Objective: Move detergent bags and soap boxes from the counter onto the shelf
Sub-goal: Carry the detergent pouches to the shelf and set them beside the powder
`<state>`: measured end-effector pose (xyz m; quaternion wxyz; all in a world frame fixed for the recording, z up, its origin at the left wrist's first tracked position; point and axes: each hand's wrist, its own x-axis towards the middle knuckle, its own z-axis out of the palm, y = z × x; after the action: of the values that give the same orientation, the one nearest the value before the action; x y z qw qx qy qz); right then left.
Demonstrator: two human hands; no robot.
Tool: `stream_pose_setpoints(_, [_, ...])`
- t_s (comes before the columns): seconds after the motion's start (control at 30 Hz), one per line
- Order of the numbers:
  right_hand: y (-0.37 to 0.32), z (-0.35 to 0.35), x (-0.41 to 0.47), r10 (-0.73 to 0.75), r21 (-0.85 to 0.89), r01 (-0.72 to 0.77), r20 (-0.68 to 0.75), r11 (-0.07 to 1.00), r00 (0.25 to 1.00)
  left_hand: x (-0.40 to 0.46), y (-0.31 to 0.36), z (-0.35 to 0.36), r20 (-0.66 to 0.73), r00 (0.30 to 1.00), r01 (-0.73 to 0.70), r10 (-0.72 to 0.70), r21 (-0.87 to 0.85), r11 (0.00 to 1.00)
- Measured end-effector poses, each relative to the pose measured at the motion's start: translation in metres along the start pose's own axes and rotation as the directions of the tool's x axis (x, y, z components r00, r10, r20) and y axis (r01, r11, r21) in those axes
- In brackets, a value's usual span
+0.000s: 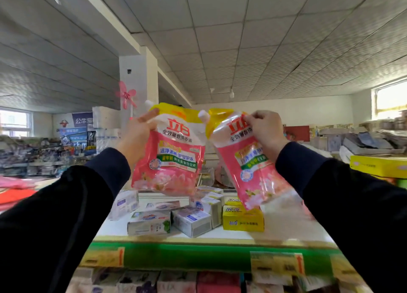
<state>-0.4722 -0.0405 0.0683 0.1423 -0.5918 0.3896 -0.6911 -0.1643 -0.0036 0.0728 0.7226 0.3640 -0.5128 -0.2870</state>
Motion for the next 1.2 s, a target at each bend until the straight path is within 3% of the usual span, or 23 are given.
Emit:
stream_pose_setpoints(0.23, [-0.014,0.026,-0.004,-0.039,0.076,0.058,-0.227,0.995,0.973,-0.026,-0.009,0.002,0.004,0.982,-0.187,0.187,-0.006,0.982])
stream_pose_setpoints(0.43, [0.053,0.022,-0.058,-0.062,0.091,0.071,-0.097,0.993,0.993,-0.053,-0.048,-0.032,-0.019,0.988,-0.155,0.154,-0.065,0.986])
stream_pose_setpoints(0.53, [0.051,0.017,-0.048,-0.062,0.089,0.072,-0.114,0.993,0.992,-0.052,-0.039,-0.043,-0.01,0.988,-0.157,0.157,-0.032,0.987])
stream_pose_setpoints(0.6, [0.049,0.016,-0.046,0.0,0.199,0.024,-0.12,0.98,0.993,-0.055,-0.034,-0.044,-0.003,0.99,-0.142,0.142,-0.044,0.989])
stream_pose_setpoints(0.7, [0.051,0.011,-0.046,0.129,0.559,-0.149,0.076,0.816,0.989,-0.059,-0.03,-0.042,0.018,0.993,-0.113,0.114,-0.048,0.992])
stream_pose_setpoints(0.8, [0.053,0.001,-0.036,0.164,0.637,-0.202,0.118,0.744,0.979,-0.059,-0.029,-0.044,0.062,0.995,-0.073,0.076,-0.043,0.996])
stream_pose_setpoints(0.87, [0.053,-0.007,-0.029,0.164,0.568,-0.233,0.17,0.79,0.972,-0.057,-0.029,-0.045,0.074,0.996,-0.045,0.047,-0.026,0.999])
stream_pose_setpoints(0.97, [0.045,-0.015,-0.016,0.099,0.304,-0.198,0.313,0.932,0.944,-0.054,-0.029,-0.042,0.077,0.997,0.009,-0.008,-0.024,1.0])
stream_pose_setpoints(1.07, [0.02,-0.022,0.013,0.014,0.125,-0.045,0.235,0.991,0.972,-0.05,-0.03,-0.043,0.059,0.998,0.015,-0.016,0.007,1.0])
stream_pose_setpoints(1.2, [-0.01,-0.027,0.047,-0.103,-0.21,0.169,0.292,0.963,0.951,-0.048,-0.03,-0.044,0.06,0.998,0.02,-0.021,0.017,1.0])
